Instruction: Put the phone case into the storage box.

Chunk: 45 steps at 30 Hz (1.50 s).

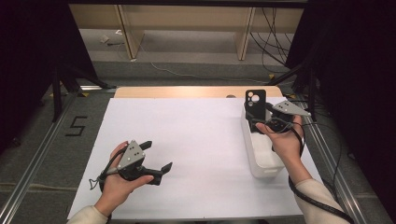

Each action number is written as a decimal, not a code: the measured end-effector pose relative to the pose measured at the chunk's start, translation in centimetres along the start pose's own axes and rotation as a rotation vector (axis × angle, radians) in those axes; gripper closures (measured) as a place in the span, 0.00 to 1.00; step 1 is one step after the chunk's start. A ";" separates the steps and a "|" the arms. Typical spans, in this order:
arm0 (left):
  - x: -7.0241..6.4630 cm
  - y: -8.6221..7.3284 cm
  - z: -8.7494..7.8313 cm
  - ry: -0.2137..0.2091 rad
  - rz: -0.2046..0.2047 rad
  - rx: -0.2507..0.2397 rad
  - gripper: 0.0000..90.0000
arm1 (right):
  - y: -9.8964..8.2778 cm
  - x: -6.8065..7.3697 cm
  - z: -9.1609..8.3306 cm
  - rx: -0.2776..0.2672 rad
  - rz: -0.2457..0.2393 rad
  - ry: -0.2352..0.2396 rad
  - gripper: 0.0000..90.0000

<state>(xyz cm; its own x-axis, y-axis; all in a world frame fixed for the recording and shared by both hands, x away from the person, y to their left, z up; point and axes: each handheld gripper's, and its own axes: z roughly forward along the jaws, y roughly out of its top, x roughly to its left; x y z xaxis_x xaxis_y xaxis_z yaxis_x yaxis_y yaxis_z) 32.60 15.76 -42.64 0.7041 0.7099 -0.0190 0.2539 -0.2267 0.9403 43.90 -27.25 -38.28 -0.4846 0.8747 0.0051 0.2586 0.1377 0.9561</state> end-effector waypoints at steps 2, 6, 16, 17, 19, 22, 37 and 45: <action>0.0 0.0 0.0 0.000 -0.001 0.001 0.00 | -0.1 0.2 -0.2 0.000 0.005 0.010 0.16; 0.0 0.0 0.0 0.000 -0.001 0.001 0.00 | -0.5 0.7 -0.9 -0.005 0.001 0.032 0.16; 0.0 0.0 0.0 0.000 0.004 0.002 0.00 | -1.7 1.7 -3.2 -0.005 -0.021 0.090 0.17; 0.0 0.0 0.0 0.001 0.004 0.001 0.00 | -1.9 1.8 -3.4 -0.004 -0.022 0.094 0.17; 0.0 0.0 0.0 0.002 0.000 0.000 0.00 | -2.1 1.8 -3.9 -0.001 -0.026 0.101 0.17; 0.0 0.0 0.0 0.003 0.002 0.001 0.00 | -2.5 2.0 -4.7 0.000 -0.029 0.109 0.17; 0.1 0.1 -0.1 0.006 0.003 -0.001 0.00 | -4.0 2.7 -7.7 -0.002 -0.054 0.139 0.17; 0.1 0.0 -0.1 0.008 0.004 0.002 0.00 | -4.9 2.8 -8.6 0.002 -0.060 0.144 0.17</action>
<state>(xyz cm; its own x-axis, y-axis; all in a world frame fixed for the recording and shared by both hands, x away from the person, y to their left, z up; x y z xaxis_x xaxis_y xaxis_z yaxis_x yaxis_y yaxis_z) 32.60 15.88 -42.58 0.6997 0.7144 -0.0120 0.2518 -0.2308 0.9398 34.04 -29.48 -40.47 -0.6144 0.7889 -0.0101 0.2270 0.1890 0.9554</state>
